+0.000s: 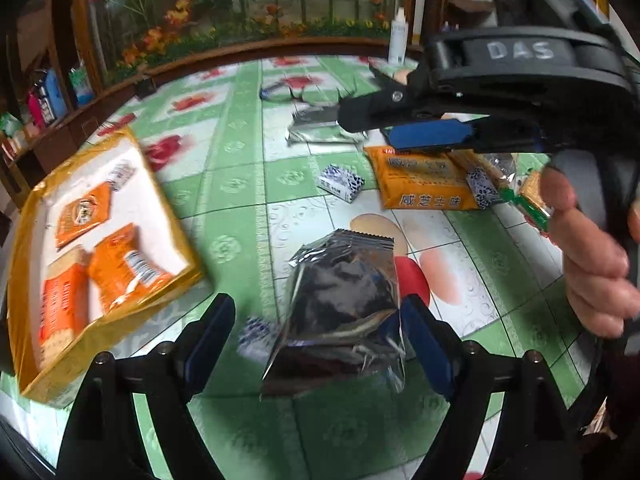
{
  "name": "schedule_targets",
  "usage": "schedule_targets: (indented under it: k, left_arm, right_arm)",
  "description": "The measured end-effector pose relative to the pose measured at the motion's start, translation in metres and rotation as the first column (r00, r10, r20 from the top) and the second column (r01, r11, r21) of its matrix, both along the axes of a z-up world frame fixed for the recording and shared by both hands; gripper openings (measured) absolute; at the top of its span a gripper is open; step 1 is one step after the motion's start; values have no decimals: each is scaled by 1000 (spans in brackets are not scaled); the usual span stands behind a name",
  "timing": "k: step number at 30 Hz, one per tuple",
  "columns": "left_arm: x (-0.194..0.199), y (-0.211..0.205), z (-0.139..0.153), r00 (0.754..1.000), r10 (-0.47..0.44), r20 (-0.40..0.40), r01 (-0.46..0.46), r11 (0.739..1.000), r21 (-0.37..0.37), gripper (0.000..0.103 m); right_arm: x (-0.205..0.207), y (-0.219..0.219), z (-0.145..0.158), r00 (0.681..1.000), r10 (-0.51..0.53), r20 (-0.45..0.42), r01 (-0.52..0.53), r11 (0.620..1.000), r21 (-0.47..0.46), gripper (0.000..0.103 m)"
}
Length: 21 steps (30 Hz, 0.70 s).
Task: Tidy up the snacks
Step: 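Lift the silver foil packet with the left gripper toward the tray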
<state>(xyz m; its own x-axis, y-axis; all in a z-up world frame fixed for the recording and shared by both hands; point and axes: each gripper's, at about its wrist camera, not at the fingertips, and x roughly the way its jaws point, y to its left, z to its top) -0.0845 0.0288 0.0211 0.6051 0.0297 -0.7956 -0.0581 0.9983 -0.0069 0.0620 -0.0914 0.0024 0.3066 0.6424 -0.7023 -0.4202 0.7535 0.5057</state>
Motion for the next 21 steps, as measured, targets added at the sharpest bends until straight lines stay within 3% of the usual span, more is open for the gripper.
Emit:
schedule_targets:
  k: [5, 6, 7, 11, 19, 21]
  left_arm:
    - [24, -7, -11, 996, -22, -90, 23, 1000, 6, 83]
    - [25, -8, -11, 996, -25, -83, 25, 1000, 3, 76]
    - [25, -9, -9, 997, -30, -66, 30, 1000, 6, 62]
    - [20, -3, -5, 1000, -2, -26, 1, 1000, -11, 62]
    - [-22, 27, 19, 991, 72, 113, -57, 990, -129, 62]
    - [-30, 36, 23, 986, 97, 132, -78, 986, -145, 62]
  right_arm:
    - [-1, 3, 0, 1000, 3, 5, -3, 1000, -16, 57]
    - [-1, 2, -1, 1000, 2, 4, -2, 1000, -17, 57]
    - [-1, 2, -1, 1000, 1, 3, -1, 1000, -17, 57]
    - [0, 4, -3, 1000, 2, -6, -2, 1000, -16, 57]
    - [-1, 10, -5, 1000, 22, 20, -21, 998, -62, 57]
    - [-1, 18, -11, 999, 40, 24, -37, 994, -101, 51]
